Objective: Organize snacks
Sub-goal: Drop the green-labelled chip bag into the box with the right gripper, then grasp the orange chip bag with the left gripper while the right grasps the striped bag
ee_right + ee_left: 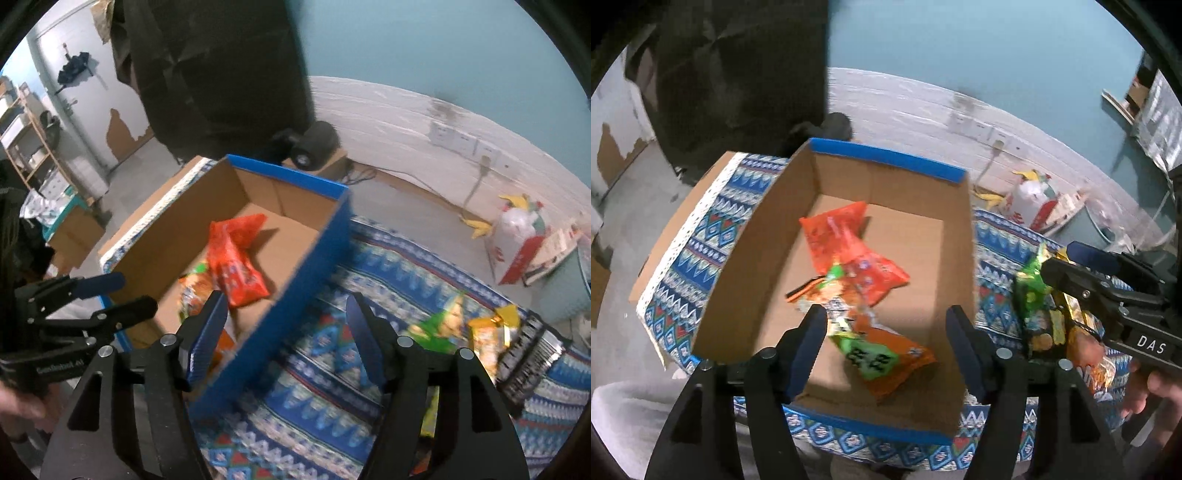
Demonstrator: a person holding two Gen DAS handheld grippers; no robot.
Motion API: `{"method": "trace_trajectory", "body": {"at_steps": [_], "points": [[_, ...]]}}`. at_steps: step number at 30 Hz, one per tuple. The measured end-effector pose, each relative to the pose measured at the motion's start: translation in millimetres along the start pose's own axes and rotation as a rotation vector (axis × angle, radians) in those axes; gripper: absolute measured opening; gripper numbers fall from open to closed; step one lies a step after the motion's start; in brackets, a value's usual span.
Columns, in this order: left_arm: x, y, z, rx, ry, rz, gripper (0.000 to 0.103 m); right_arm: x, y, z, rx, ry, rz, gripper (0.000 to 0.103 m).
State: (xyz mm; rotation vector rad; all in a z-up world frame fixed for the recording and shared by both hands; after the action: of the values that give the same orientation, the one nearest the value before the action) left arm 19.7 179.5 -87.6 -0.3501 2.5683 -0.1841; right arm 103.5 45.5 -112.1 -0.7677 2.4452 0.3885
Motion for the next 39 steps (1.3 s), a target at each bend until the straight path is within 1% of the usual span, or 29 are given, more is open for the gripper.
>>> {"method": "trace_trajectory", "body": {"at_steps": [5, 8, 15, 20, 24, 29, 31, 34, 39], "points": [[3, -31, 5, 0.042, 0.024, 0.052, 0.068, 20, -31, -16, 0.037, 0.008, 0.020, 0.069], [7, -50, 9, 0.053, 0.039, 0.086, 0.070, 33, -51, -24, 0.058, 0.018, 0.042, 0.069], [18, -92, 18, 0.098, 0.080, 0.162, 0.071, 62, -95, -45, 0.103, 0.033, 0.097, 0.069], [27, -119, 26, 0.134, 0.109, 0.201, 0.075, 84, -124, -59, 0.126, 0.044, 0.141, 0.069], [34, -142, 33, 0.151, 0.141, 0.239, 0.075, 101, -143, -65, 0.152, 0.067, 0.163, 0.069], [39, -176, 41, 0.204, 0.181, 0.265, 0.077, 125, -165, -75, 0.180, 0.096, 0.201, 0.069], [42, -189, 43, 0.211, 0.185, 0.292, 0.079, 133, -172, -79, 0.189, 0.101, 0.208, 0.069], [48, -207, 50, 0.212, 0.199, 0.331, 0.079, 146, -186, -83, 0.201, 0.116, 0.220, 0.069], [60, -235, 67, 0.235, 0.254, 0.370, 0.082, 174, -209, -80, 0.223, 0.171, 0.237, 0.069]]}}
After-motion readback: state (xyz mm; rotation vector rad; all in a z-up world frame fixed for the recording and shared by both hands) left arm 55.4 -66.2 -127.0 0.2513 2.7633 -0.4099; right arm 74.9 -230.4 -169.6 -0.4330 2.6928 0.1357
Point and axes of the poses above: each gripper's, at about its wrist camera, not at the fingertips, and z roughly the way its jaws point, y to its left, x to its underside, the point moved 2 cm from there along z, roughly the way its jaws point, and after that the axes turned 5 degrees about x, right-handed, at the moved point
